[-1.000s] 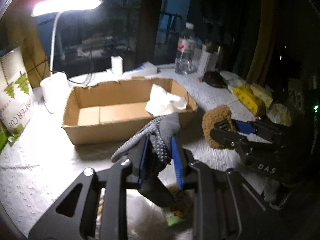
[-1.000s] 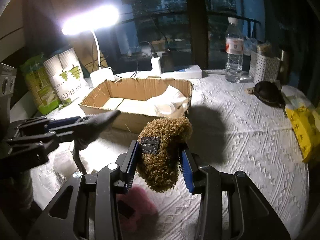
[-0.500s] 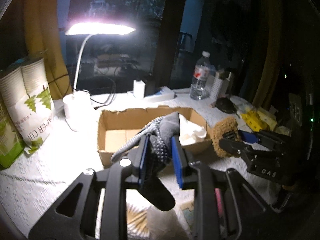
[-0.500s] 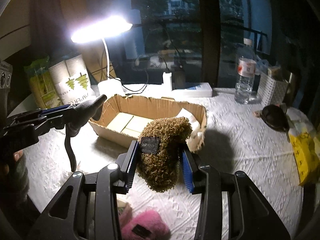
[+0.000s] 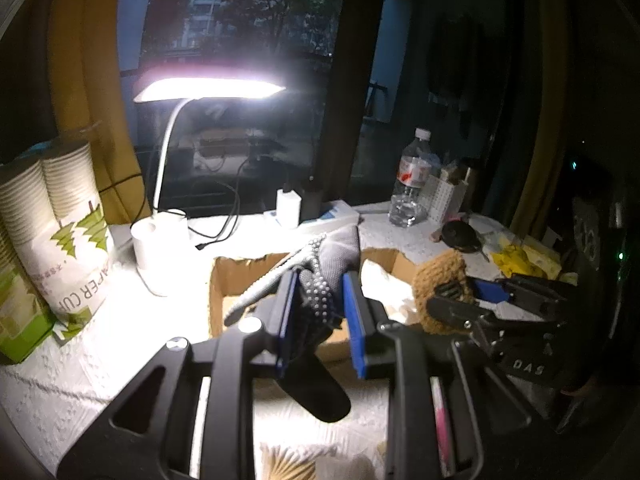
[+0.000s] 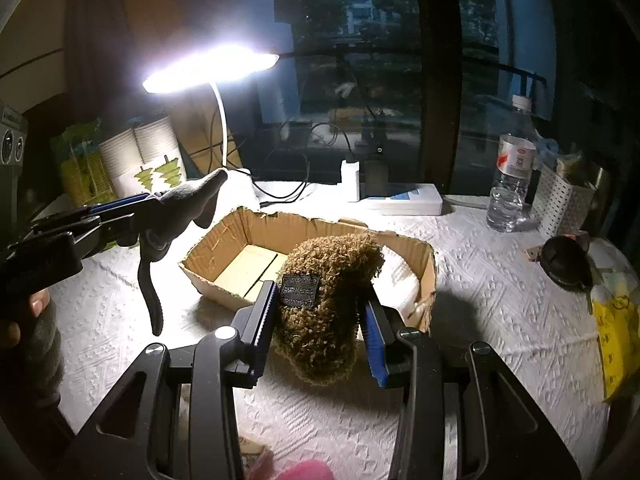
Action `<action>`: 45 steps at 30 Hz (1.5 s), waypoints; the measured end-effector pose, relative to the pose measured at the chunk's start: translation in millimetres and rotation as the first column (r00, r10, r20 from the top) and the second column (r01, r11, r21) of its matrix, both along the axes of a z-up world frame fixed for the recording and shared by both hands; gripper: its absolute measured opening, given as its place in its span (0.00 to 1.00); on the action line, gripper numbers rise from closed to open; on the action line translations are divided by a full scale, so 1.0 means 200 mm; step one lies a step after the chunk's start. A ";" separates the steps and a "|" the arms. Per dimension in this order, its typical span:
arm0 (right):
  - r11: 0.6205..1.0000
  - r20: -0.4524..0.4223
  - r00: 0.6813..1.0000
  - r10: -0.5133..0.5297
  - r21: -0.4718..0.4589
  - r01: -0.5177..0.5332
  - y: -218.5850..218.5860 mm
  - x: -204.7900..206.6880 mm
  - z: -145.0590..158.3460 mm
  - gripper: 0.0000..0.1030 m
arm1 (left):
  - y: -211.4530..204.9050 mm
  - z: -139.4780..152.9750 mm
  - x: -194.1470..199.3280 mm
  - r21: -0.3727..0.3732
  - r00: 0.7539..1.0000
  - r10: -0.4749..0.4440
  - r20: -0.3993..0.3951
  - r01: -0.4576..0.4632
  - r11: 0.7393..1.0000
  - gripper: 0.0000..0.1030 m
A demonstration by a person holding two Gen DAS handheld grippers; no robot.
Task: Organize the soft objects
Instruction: 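Carry the brown plush and grey glove over the box with both grippers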
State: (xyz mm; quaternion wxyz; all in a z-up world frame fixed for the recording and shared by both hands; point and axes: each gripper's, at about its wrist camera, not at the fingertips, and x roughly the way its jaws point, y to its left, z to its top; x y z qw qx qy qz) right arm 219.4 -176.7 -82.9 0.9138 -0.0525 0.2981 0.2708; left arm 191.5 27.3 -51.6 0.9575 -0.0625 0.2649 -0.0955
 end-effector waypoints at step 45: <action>0.999 -0.239 0.970 0.050 -0.009 -0.054 0.16 0.48 -0.39 0.41 | -0.10 -0.60 0.64 0.004 0.929 -0.011 -0.370 0.014 1.000 0.32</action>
